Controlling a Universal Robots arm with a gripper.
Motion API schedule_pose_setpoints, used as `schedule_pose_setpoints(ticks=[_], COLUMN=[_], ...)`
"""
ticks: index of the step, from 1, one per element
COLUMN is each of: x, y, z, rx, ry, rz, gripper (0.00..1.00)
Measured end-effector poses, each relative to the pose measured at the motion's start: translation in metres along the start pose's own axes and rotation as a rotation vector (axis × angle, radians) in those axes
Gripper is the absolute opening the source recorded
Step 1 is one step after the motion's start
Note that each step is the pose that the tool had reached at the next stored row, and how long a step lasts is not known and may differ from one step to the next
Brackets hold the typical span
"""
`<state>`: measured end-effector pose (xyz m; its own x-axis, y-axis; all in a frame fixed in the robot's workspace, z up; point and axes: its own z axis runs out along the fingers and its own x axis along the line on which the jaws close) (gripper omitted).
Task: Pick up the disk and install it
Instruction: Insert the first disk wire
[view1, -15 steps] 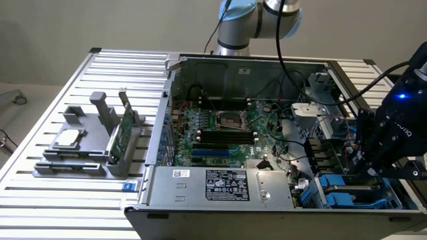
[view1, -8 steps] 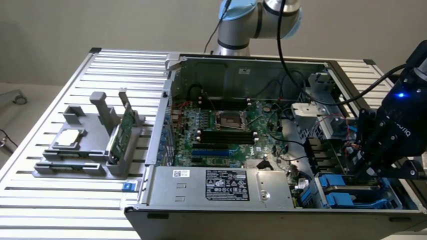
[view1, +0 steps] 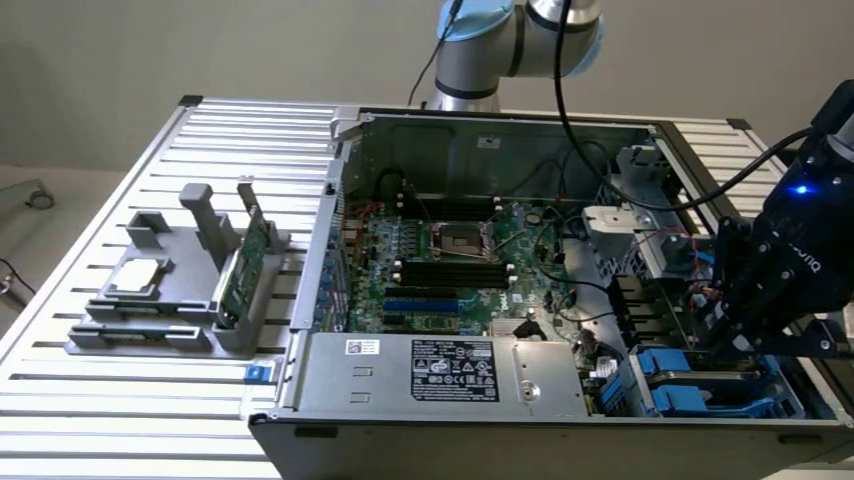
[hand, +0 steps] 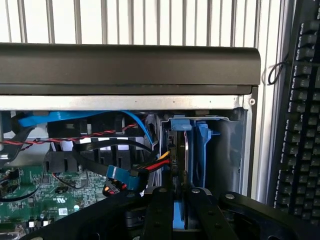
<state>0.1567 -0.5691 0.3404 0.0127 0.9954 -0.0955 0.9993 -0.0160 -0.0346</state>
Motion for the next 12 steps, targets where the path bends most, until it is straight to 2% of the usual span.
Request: schedule_pose_setpoints(ticks=[6,12], x=[0.0003,0.0004], y=[0.0003,0.0007], z=[-0.0001,0.0001], rx=[0.0000,0.0002], ry=[-0.0054,-0.0074], rz=[0.001,0.003], gripper=[0.16,0.16])
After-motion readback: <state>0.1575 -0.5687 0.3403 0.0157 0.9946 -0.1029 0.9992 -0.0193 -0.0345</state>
